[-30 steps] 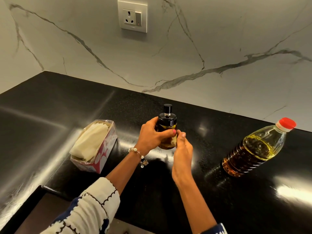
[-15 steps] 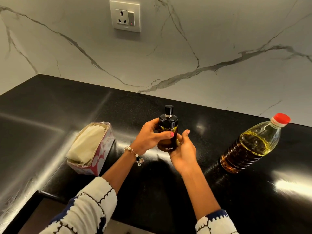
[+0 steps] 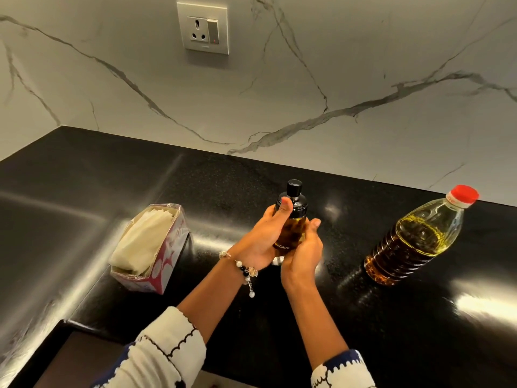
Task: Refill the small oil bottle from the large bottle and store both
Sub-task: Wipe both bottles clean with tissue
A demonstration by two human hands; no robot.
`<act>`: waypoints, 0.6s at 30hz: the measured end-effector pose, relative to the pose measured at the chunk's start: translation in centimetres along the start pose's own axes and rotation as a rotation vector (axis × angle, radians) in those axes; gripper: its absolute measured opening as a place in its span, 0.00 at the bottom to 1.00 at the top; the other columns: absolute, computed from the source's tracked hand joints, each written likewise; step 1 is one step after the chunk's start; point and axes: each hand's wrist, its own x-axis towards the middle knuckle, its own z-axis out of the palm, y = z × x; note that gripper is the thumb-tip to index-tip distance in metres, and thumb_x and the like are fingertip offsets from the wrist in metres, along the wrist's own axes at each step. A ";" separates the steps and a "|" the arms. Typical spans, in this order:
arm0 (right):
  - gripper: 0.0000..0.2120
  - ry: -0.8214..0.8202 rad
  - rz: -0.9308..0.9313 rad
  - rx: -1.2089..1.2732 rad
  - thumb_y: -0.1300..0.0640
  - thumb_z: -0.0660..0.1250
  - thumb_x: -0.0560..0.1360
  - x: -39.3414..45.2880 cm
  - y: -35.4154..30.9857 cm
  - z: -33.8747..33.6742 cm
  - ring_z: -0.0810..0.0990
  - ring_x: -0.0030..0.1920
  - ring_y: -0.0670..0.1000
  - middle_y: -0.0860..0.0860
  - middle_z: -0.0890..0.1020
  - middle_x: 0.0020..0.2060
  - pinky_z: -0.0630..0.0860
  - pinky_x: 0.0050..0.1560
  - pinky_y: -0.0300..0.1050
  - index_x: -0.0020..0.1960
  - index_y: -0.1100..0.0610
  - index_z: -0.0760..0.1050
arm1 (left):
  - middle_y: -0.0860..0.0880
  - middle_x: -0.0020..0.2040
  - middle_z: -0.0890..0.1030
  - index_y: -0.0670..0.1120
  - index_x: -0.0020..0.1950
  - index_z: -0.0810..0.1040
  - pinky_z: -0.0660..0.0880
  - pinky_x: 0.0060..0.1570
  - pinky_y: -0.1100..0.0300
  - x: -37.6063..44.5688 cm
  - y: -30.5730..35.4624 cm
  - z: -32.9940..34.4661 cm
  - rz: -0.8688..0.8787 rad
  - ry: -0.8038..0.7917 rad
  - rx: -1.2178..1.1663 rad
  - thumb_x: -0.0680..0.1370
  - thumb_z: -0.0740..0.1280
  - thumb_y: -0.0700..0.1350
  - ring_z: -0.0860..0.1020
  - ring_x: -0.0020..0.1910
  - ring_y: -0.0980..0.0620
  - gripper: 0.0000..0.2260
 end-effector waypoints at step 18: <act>0.32 -0.383 -0.244 -0.473 0.36 0.44 0.75 -0.1 -3.2 -1.0 0.76 0.60 0.39 0.49 0.77 0.63 0.72 0.51 0.26 0.71 0.50 0.67 | 0.43 0.59 0.82 0.48 0.66 0.74 0.79 0.54 0.49 0.2 0.9 -1.5 0.001 -0.095 -0.093 0.73 0.64 0.59 0.81 0.56 0.45 0.25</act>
